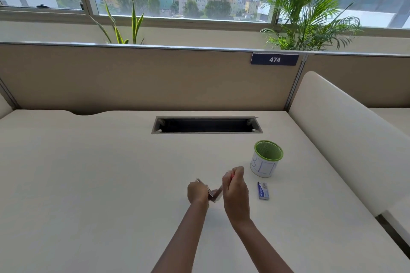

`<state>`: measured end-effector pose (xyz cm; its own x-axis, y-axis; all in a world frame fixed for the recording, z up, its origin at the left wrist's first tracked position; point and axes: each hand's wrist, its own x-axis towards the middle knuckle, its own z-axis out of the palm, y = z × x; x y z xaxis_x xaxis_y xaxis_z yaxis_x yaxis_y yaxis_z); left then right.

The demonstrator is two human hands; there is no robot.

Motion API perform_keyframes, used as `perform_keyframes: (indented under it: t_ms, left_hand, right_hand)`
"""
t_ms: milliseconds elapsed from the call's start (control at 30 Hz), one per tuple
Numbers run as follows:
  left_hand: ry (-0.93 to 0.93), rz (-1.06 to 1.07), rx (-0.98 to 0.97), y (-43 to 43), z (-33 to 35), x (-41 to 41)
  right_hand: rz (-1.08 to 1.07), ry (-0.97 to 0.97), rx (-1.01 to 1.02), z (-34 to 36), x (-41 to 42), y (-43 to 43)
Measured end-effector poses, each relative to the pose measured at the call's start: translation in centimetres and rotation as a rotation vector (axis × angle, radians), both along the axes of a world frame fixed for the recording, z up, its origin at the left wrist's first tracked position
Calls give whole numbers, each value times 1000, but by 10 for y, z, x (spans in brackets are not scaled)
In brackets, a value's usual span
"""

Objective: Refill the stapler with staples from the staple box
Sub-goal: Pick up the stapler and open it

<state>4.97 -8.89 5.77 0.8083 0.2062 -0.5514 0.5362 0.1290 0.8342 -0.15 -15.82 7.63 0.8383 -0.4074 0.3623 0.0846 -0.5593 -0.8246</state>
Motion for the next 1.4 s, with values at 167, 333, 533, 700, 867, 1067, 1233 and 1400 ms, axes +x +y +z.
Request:
perform_keyframes:
  t_ms: [167, 333, 533, 700, 867, 1067, 1233, 1400]
  left_hand:
    - [-101, 57, -100, 15, 4, 9]
    - [-93, 182, -296, 24, 4, 8]
    - [-90, 239, -542, 35, 8, 7]
    - [-97, 166, -490, 35, 3, 7]
    - [-104, 177, -471, 34, 1, 7]
    - [-97, 131, -470, 28, 5, 5]
    - [-97, 40, -337, 25, 7, 2]
    - [-98, -13, -285, 22, 11, 0]
  right_hand:
    - [63, 24, 52, -13, -17, 8]
    - [168, 1, 30, -22, -31, -2]
    - [271, 115, -1, -48, -48, -9]
    - [331, 185, -59, -60, -51, -10]
    - [317, 201, -178, -61, -49, -10]
    - [298, 140, -240, -39, -28, -1]
    - [307, 94, -318, -17, -4, 5]
    - [332, 132, -449, -5, 13, 5]
